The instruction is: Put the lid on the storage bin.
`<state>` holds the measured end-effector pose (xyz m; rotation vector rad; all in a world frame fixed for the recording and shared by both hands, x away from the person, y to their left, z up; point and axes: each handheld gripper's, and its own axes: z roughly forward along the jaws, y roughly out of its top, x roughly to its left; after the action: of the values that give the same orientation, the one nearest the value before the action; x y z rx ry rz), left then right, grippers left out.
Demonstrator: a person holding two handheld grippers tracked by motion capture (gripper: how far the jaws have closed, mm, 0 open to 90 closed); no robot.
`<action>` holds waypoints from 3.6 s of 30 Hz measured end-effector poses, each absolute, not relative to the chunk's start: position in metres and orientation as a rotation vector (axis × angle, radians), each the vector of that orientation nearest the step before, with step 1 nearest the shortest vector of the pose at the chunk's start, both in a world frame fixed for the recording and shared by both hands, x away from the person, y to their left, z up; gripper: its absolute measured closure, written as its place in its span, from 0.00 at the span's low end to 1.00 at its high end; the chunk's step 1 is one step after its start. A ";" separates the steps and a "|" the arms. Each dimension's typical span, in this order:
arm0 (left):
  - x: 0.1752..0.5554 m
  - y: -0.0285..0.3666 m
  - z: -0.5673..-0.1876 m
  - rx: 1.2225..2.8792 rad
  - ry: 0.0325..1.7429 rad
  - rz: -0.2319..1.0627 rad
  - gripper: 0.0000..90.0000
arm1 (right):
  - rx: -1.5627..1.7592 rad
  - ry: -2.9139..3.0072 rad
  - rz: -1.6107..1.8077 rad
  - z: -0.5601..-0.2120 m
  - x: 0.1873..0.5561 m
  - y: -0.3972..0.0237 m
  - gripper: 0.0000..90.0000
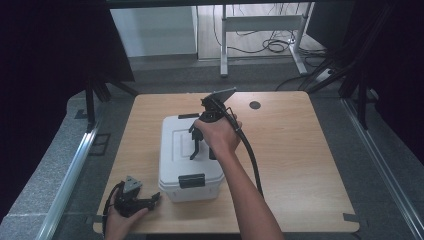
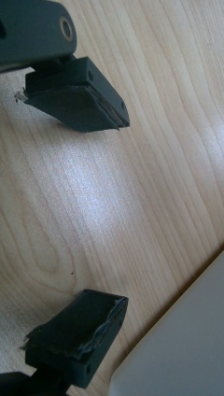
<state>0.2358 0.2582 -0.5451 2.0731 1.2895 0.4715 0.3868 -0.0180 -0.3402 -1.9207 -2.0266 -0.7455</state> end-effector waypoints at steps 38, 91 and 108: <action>0.236 0.258 -0.545 2.075 1.287 0.468 0.15 | -1.918 -2.028 -0.704 -0.356 0.386 -0.012 0.94; 0.237 0.259 -0.545 2.077 1.278 0.466 0.14 | -1.621 -2.165 -1.459 -0.391 0.313 -0.188 0.43; 0.237 0.258 -0.545 2.076 1.280 0.465 0.14 | -1.754 -2.118 -1.433 -0.462 0.282 -0.258 0.42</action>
<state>0.2367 0.2584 -0.5452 2.0757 1.2804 0.4651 0.2818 -0.2579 -0.4623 -1.7543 -2.1180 -1.4327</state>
